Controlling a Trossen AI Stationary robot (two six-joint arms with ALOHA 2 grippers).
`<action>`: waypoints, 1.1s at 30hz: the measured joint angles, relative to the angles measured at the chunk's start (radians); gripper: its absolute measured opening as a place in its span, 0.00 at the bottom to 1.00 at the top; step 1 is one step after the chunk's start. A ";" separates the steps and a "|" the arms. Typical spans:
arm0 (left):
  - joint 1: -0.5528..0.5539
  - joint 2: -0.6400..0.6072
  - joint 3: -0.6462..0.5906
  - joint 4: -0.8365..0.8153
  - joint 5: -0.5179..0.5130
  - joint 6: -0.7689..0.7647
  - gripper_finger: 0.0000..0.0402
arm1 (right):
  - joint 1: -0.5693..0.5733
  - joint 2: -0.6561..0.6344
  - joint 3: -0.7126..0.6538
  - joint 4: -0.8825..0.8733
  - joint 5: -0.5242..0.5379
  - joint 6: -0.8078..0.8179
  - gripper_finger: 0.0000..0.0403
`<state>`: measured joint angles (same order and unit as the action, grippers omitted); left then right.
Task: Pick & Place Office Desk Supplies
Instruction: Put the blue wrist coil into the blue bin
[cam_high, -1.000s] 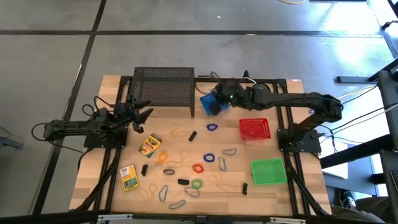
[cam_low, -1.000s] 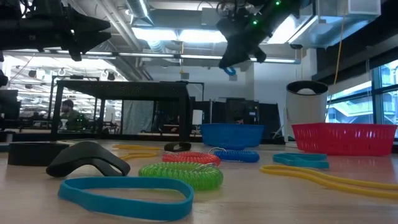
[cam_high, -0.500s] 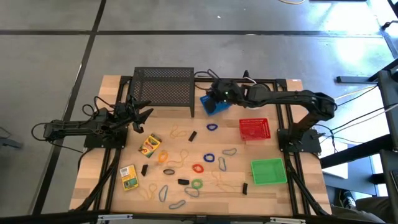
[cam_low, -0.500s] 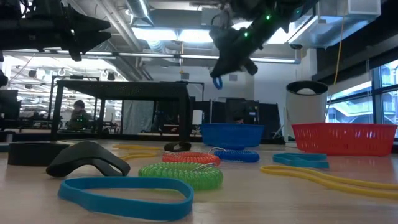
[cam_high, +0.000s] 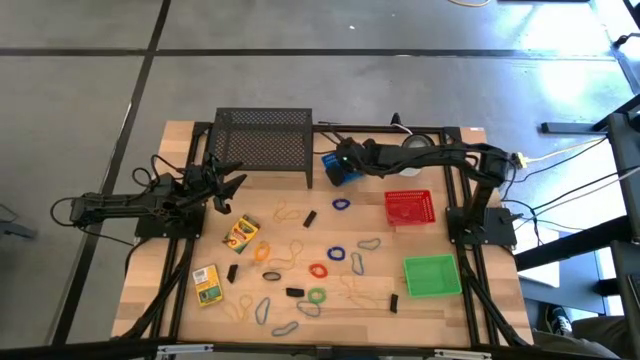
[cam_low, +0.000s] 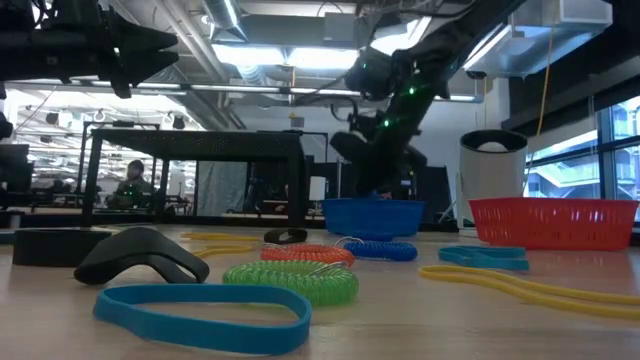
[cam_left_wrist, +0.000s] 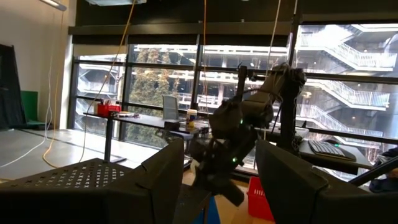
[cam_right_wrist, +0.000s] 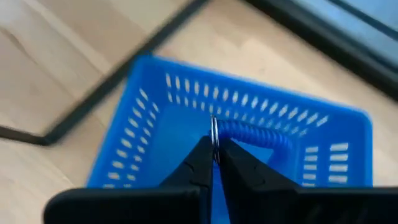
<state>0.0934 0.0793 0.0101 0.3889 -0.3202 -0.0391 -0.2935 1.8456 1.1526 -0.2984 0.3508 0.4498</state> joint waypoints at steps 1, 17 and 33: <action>0.000 0.000 0.000 0.000 0.000 0.000 0.48 | 0.000 0.009 0.000 0.001 0.000 0.005 0.04; 0.000 0.000 0.000 0.000 0.000 0.000 0.48 | -0.007 0.006 0.001 -0.004 0.008 -0.035 0.32; 0.000 0.000 0.000 0.000 0.000 0.000 0.48 | 0.095 -0.136 0.000 -0.183 0.106 0.059 0.48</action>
<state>0.0933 0.0792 0.0101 0.3889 -0.3202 -0.0391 -0.1981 1.7094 1.1530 -0.4809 0.4572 0.5083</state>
